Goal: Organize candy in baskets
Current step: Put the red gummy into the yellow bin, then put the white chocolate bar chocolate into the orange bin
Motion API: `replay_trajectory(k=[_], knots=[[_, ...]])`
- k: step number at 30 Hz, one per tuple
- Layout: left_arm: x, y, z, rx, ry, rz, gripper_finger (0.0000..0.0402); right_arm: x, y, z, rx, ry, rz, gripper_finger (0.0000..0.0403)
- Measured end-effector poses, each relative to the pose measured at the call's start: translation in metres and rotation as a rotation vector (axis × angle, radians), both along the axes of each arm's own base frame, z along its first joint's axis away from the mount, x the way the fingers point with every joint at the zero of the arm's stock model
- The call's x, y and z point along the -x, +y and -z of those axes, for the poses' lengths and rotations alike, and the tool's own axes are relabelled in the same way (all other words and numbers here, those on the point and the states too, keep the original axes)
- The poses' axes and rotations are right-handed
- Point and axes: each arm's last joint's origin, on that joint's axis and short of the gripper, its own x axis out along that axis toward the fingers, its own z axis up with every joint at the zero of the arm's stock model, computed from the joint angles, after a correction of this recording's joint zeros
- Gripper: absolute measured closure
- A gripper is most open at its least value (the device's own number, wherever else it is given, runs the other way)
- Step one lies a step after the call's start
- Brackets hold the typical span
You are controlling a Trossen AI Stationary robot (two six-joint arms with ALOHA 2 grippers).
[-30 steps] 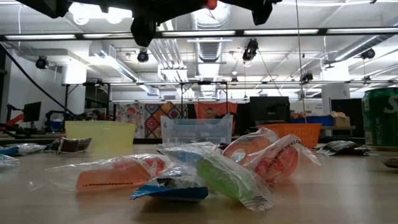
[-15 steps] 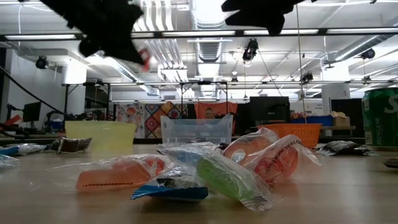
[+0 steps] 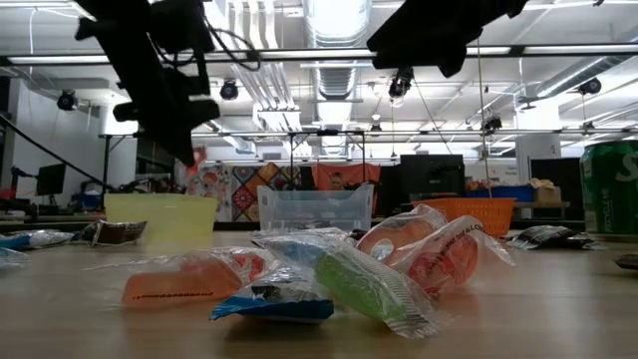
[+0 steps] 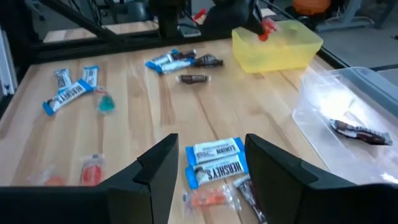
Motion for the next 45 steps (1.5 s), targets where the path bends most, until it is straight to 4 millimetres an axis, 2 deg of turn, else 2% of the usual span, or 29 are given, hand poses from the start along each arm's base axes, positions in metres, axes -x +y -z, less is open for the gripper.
replay_trajectory(k=[5,14,21,26,31,35,45], knots=[[0.004,0.023,0.007,0.009,0.077,-0.051,0.0401,-0.002,0.001,0.003,-0.005,0.011,0.004,0.0227],[0.018,0.047,0.009,0.018,0.150,-0.166,0.0396,-0.003,0.001,0.005,-0.004,0.015,0.005,0.0231],[0.025,0.064,0.013,0.016,0.206,-0.215,0.0333,-0.003,0.001,0.005,-0.010,0.013,0.008,0.0231],[0.024,0.064,0.015,0.029,0.208,-0.208,0.0284,-0.003,0.001,0.005,-0.025,0.011,0.015,0.0230],[0.016,0.049,0.014,0.155,0.142,-0.074,0.0261,-0.003,0.000,0.006,-0.049,0.008,0.030,0.0231],[0.002,0.025,0.011,0.189,0.067,0.065,0.0259,-0.002,-0.002,0.008,-0.094,0.017,0.062,0.0231],[-0.038,-0.071,0.002,0.186,-0.202,0.488,0.0259,-0.001,-0.010,0.020,-0.106,0.114,0.120,0.0234]])
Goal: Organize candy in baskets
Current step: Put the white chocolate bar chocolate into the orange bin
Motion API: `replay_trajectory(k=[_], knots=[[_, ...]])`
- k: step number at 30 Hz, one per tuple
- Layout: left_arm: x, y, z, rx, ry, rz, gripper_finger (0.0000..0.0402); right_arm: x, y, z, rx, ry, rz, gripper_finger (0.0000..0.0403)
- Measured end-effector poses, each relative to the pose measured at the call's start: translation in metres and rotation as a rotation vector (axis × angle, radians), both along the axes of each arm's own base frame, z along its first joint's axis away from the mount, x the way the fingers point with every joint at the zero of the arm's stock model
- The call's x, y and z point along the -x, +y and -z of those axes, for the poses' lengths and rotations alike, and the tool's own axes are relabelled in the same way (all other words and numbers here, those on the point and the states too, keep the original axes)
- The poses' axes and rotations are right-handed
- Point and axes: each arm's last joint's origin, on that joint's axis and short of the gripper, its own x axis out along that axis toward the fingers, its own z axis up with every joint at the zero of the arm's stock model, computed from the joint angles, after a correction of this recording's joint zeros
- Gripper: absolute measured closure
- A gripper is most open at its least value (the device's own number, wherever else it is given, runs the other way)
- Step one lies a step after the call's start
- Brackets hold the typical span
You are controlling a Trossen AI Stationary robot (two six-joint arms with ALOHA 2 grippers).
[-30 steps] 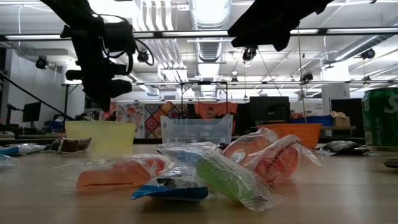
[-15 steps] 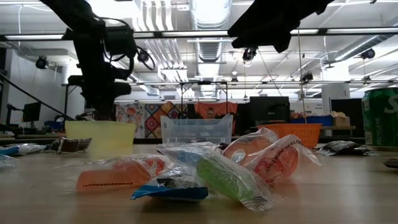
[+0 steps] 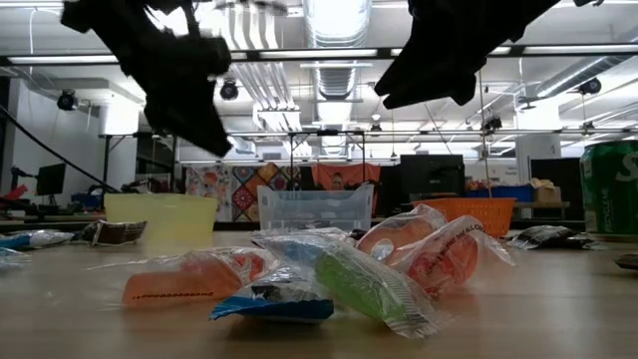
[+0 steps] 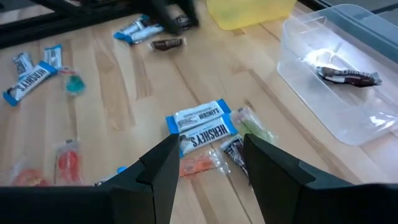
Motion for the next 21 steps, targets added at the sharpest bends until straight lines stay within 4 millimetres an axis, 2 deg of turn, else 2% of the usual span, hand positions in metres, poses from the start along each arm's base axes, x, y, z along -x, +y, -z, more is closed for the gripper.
replay_trajectory(k=[4,8,13,16,21], knots=[[-0.013,-0.030,0.003,0.014,-0.139,-0.001,0.0258,-0.002,0.001,0.004,0.003,0.011,0.000,0.0234],[-0.017,-0.046,0.013,0.090,-0.155,-0.033,0.0258,-0.003,0.001,0.006,0.006,0.021,0.000,0.0237],[-0.019,-0.053,0.027,0.170,-0.146,-0.155,0.0258,-0.003,0.001,0.006,0.006,0.022,0.000,0.0235],[-0.031,-0.054,0.038,0.161,-0.231,-0.262,0.0257,-0.003,0.000,0.007,0.007,0.022,0.001,0.0234],[-0.048,-0.054,0.060,0.177,-0.276,-0.305,0.0248,-0.003,0.000,0.007,0.007,0.023,0.001,0.0234]])
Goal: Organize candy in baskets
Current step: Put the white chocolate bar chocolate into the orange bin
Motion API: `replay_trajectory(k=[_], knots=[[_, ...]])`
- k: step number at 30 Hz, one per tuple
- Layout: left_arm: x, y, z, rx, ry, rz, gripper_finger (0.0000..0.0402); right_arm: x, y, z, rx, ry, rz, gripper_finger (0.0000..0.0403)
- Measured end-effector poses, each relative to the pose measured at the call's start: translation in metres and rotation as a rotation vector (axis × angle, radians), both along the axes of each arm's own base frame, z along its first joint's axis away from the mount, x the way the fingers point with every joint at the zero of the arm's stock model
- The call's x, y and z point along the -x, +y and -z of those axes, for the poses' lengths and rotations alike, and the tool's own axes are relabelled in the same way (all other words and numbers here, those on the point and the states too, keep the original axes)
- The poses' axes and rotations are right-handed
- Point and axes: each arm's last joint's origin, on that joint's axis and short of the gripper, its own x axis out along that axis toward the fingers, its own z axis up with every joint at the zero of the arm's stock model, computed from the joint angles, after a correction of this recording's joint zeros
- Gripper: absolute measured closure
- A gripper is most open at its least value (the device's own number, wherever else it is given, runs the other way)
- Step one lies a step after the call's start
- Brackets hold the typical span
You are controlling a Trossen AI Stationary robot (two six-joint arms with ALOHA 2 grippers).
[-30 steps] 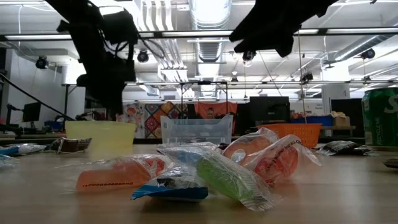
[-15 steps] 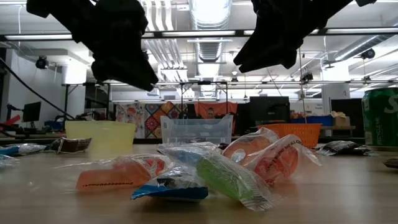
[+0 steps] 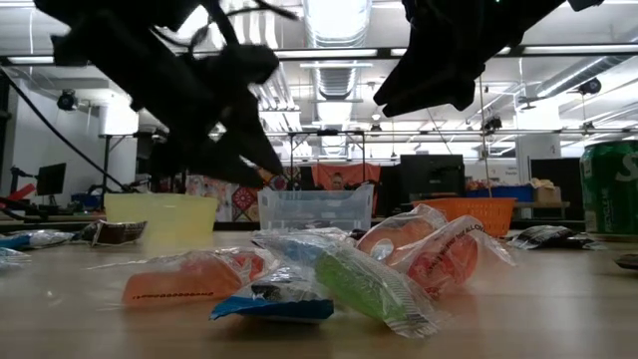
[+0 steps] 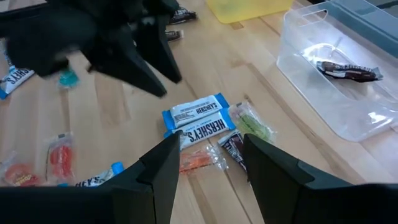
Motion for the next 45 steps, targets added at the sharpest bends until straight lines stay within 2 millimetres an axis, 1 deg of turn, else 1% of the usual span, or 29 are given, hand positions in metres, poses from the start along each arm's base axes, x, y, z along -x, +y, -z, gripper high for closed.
replay_trajectory(k=[3,9,12,20,26,29,31,39,40,45], knots=[[-0.005,0.005,0.012,-0.003,0.036,-0.054,0.0237,0.000,0.000,0.000,0.000,0.001,0.000,0.0234],[-0.012,0.007,0.023,-0.016,0.066,-0.076,0.0220,0.000,0.000,0.000,0.001,0.001,0.000,0.0234],[-0.012,0.008,0.027,-0.018,0.077,-0.082,0.0219,0.000,0.000,0.000,0.001,0.001,0.000,0.0234],[-0.014,0.010,0.046,-0.015,0.120,-0.110,0.0227,0.000,0.000,0.000,0.000,0.001,0.000,0.0234],[-0.015,0.010,0.053,-0.025,0.128,-0.122,0.0238,0.000,0.000,0.000,0.000,0.000,0.000,0.0234],[-0.015,0.010,0.054,-0.027,0.132,-0.121,0.0254,0.000,0.000,0.000,0.000,0.000,0.000,0.0234],[-0.015,0.010,0.054,-0.030,0.136,-0.118,0.0274,0.000,0.000,0.000,0.000,0.000,0.000,0.0234],[-0.014,0.010,0.054,-0.046,0.153,-0.112,0.0388,0.000,0.000,0.000,0.000,0.000,0.000,0.0234],[-0.013,0.010,0.053,-0.048,0.156,-0.112,0.0394,0.000,0.000,0.000,0.000,0.000,0.000,0.0234],[-0.007,0.012,0.047,-0.059,0.197,-0.103,0.0398,0.000,0.000,0.000,0.000,0.000,0.000,0.0234]])
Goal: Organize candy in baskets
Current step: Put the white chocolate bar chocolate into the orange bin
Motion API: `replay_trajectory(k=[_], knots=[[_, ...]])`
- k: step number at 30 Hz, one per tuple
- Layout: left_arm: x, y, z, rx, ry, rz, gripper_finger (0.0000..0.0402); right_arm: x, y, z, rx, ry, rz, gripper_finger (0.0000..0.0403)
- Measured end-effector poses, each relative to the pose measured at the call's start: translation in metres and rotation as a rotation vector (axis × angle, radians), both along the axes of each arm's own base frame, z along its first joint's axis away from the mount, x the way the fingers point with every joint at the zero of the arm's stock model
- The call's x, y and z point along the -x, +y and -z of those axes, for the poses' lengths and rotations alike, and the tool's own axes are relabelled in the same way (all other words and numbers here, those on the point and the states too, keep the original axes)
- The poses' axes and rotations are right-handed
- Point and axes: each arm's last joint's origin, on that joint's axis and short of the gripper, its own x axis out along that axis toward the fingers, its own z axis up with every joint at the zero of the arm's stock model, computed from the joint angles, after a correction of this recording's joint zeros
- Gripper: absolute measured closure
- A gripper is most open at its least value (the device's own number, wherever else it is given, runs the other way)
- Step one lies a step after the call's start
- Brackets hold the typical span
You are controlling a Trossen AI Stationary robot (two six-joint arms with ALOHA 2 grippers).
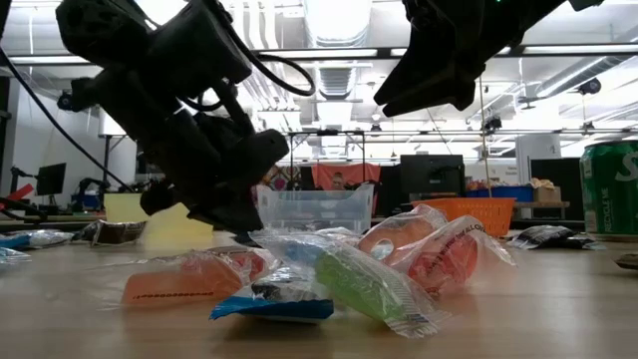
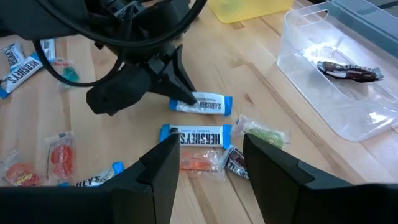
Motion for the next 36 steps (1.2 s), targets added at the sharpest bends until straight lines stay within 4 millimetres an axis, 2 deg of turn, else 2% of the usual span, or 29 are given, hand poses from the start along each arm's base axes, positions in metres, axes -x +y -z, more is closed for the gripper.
replay_trajectory(k=[4,10,15,19,22,28,36], knots=[[0.007,-0.001,-0.012,-0.013,0.039,0.037,0.0400,0.001,0.000,0.002,0.002,0.006,0.000,0.0234],[0.011,-0.007,-0.043,-0.068,-0.001,0.200,0.0401,0.003,0.000,0.006,0.083,0.034,-0.057,0.0234],[0.008,-0.012,-0.074,-0.060,-0.129,0.385,0.0401,0.000,0.001,0.015,0.261,0.026,-0.196,0.0234],[0.004,-0.016,-0.090,-0.014,-0.247,0.492,0.0401,-0.010,0.007,0.027,0.465,0.058,-0.362,0.0235],[0.004,-0.017,-0.092,0.037,-0.273,0.485,0.0401,-0.021,0.011,0.034,0.573,0.061,-0.422,0.0234],[0.004,-0.017,-0.087,0.177,-0.284,0.424,0.0401,-0.040,0.014,0.046,0.714,0.118,-0.422,0.0236],[0.004,-0.017,-0.084,0.206,-0.288,0.389,0.0401,-0.058,0.020,0.065,0.810,0.196,-0.502,0.0245]])
